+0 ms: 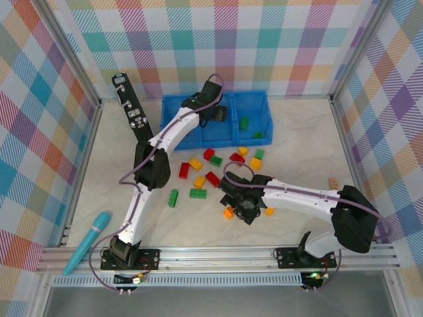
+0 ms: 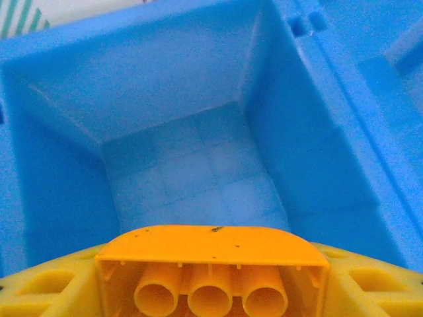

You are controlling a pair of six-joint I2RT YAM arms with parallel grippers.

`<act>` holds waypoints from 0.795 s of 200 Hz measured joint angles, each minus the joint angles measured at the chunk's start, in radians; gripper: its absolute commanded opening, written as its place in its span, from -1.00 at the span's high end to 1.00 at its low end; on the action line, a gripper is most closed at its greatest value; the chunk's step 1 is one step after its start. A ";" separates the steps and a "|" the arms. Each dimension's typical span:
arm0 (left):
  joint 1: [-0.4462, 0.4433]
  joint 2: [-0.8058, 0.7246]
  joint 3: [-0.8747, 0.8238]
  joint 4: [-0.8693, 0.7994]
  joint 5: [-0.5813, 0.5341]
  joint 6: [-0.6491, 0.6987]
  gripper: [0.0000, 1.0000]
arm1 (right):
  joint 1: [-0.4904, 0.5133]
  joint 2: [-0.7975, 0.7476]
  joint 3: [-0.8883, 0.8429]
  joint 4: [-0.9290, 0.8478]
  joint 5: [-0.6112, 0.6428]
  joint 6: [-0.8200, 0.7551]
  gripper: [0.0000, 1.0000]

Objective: Sort the legos into containers by color
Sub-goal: Place the lego in the container, then pick up the lego from the bottom-center of the table.

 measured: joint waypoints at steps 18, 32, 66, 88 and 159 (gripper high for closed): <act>0.000 0.017 0.001 0.013 0.005 0.010 -0.43 | 0.000 0.012 0.000 0.014 0.000 0.008 -0.51; 0.000 0.023 0.001 0.016 0.011 0.011 -0.46 | 0.000 0.023 0.000 0.030 -0.003 0.014 -0.47; -0.002 0.028 0.001 0.019 0.026 0.025 -0.66 | -0.001 0.063 -0.005 0.064 -0.012 0.015 -0.36; -0.002 0.028 0.002 0.019 0.026 0.033 -0.70 | -0.001 0.069 -0.024 0.081 -0.015 0.018 -0.35; 0.009 -0.096 -0.049 -0.035 0.024 0.061 -0.74 | -0.024 0.099 -0.058 0.132 -0.018 0.007 0.16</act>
